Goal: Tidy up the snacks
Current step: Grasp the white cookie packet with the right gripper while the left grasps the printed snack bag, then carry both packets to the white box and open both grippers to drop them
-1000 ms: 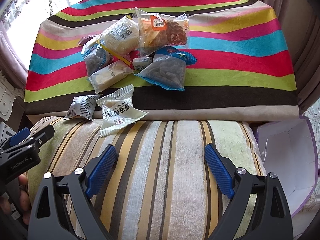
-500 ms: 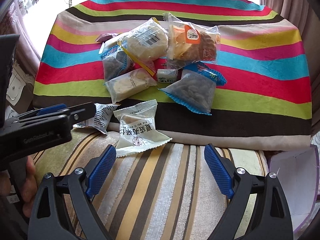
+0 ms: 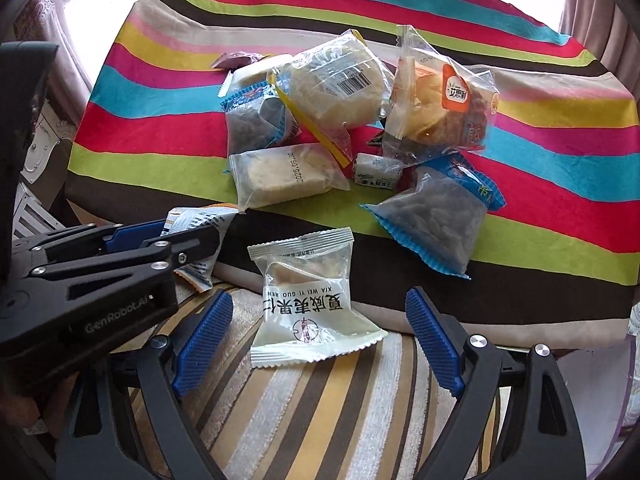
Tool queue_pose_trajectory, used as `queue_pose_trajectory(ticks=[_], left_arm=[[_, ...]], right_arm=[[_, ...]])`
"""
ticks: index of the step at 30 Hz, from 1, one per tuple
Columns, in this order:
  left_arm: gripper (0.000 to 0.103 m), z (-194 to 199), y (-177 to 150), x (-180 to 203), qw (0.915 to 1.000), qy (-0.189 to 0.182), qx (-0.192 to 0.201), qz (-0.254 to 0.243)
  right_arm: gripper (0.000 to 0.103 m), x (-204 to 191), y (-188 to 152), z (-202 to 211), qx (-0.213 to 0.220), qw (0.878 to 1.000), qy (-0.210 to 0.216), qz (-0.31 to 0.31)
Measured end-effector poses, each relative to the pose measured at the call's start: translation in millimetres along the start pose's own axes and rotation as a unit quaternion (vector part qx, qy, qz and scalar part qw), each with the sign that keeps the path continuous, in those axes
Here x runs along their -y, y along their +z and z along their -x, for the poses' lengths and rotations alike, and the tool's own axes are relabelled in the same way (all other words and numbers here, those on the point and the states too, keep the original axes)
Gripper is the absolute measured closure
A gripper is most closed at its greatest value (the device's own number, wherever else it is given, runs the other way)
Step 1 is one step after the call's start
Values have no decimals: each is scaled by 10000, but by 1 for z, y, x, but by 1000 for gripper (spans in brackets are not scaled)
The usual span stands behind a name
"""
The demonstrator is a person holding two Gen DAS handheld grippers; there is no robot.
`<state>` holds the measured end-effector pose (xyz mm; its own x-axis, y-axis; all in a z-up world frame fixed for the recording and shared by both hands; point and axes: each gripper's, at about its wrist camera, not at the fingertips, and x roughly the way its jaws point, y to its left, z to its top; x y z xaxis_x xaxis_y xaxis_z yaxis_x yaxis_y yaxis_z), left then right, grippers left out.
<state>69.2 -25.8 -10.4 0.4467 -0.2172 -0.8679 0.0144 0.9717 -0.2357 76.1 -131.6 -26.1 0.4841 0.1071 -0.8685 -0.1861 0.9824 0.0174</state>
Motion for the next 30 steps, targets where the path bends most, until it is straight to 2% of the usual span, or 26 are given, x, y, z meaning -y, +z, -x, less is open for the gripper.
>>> queue_pose_trajectory(ticks=[7, 9, 10, 11, 22, 30], left_arm=[[69, 13, -7, -6, 9997, -73, 197, 122], [69, 17, -7, -3, 9996, -65, 238, 126], [69, 19, -8, -2, 9995, -61, 269, 124], [69, 22, -8, 2, 9995, -56, 298, 121], [69, 41, -21, 27, 9987, -74, 508, -41], [69, 49, -30, 68, 9971, -291, 571, -407]], right_arm=[[44, -3, 9, -20, -257, 9996, 99, -26], [47, -3, 9, -23, -291, 9994, 177, -62], [51, -2, 8, -23, -288, 9993, 227, -84], [60, -1, 8, -22, -280, 9991, 287, -107], [61, 15, -6, 7, 19, 9970, 670, -398], [61, 62, -28, 46, 459, 9906, 735, -1057]])
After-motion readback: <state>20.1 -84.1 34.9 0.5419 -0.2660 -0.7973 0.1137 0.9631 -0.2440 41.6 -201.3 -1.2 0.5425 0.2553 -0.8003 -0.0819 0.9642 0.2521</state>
